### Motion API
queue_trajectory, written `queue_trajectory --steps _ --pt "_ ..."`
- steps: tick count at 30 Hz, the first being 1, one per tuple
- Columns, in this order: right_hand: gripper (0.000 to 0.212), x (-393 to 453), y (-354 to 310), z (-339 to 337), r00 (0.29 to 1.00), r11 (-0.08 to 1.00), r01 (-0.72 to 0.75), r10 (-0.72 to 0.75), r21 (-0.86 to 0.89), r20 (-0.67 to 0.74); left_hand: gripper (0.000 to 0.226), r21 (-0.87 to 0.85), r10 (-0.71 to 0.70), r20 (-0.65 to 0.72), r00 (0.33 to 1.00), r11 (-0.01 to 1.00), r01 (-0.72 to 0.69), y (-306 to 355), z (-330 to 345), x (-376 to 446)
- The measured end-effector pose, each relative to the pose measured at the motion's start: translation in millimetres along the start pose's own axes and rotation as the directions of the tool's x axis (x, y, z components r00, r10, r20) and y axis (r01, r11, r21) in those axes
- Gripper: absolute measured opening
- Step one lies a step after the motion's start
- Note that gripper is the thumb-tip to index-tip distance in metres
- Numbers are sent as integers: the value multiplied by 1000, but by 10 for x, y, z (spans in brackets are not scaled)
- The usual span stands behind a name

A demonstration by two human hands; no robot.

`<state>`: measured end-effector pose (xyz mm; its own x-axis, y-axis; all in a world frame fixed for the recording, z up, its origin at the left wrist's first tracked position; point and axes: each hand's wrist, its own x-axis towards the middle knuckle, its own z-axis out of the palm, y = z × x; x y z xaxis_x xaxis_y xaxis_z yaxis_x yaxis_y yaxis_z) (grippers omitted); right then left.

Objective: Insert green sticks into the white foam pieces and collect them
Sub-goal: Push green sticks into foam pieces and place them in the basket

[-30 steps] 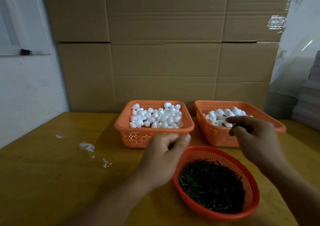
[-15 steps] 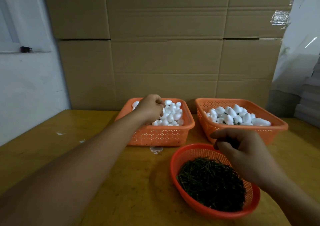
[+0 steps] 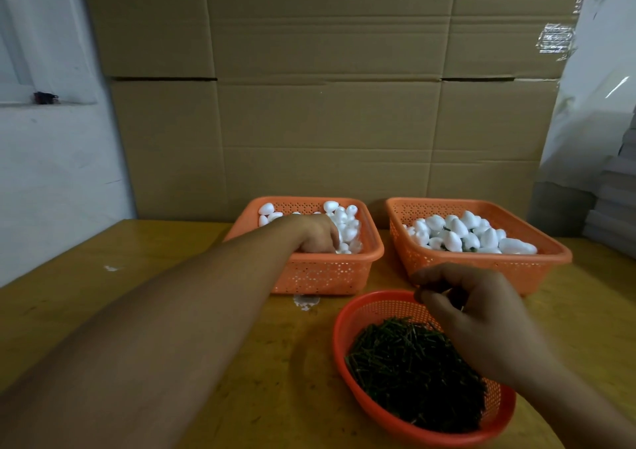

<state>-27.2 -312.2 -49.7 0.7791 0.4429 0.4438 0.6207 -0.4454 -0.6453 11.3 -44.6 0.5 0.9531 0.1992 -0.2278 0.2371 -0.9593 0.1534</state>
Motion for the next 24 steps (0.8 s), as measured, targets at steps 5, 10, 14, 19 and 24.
queue_trajectory --steps 5,10,14,19,24 --pt "23 -12 -7 28 1000 1000 21 -21 -14 14 53 50 -80 50 996 996 77 -51 27 104" --pt "21 -18 10 54 999 999 23 -23 -22 26 57 13 -104 9 995 995 103 -117 117 222" --pt "21 -40 -10 74 998 999 30 -29 -30 50 37 -30 -52 -70 996 998 50 -130 133 219" --pt "22 -42 -37 60 997 999 36 -34 -34 65 27 -285 19 -229 973 955 -85 -165 90 191" --pt "20 -54 -64 72 996 998 49 -46 -28 75 31 -473 72 -475 877 819 -324 -113 95 37"
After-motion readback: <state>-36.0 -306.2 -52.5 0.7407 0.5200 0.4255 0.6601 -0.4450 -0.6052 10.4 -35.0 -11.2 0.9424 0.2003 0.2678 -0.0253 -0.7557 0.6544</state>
